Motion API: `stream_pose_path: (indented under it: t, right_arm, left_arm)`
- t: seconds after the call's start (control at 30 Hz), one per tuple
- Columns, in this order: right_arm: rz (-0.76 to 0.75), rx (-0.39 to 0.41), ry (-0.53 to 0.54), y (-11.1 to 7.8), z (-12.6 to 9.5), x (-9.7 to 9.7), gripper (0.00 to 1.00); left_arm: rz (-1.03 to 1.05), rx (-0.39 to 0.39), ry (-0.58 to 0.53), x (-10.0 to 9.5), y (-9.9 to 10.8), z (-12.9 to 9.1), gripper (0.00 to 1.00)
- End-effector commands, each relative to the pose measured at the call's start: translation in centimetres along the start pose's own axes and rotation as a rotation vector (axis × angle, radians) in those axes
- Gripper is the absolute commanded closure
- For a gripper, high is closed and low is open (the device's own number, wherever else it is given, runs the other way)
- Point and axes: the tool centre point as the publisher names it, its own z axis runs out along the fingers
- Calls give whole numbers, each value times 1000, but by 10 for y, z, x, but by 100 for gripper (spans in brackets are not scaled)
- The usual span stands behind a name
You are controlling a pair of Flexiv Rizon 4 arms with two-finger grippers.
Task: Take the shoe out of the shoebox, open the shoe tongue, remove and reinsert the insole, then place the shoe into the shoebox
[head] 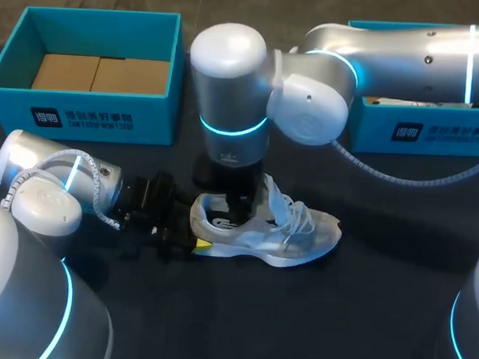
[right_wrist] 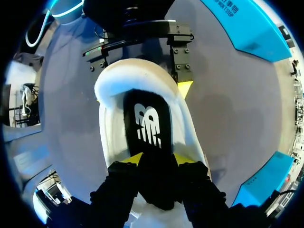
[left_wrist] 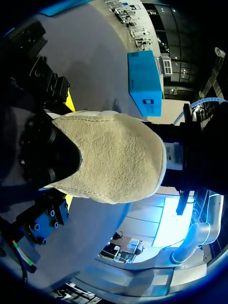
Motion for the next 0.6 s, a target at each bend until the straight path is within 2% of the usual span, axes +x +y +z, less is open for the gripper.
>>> stream_pose_path:
  t: [0.03,0.4,0.6]
  right_arm:
    - [-1,-4,4,6,9,-1,56]
    - [-11,2,15,8,24,-6,53]
    - [-34,-5,70,6,37,-5,50]
  left_arm:
    - [0,-3,0,-3,3,4,100]
    - [0,-3,0,-3,3,4,100]
    - [0,-3,0,-3,3,4,100]
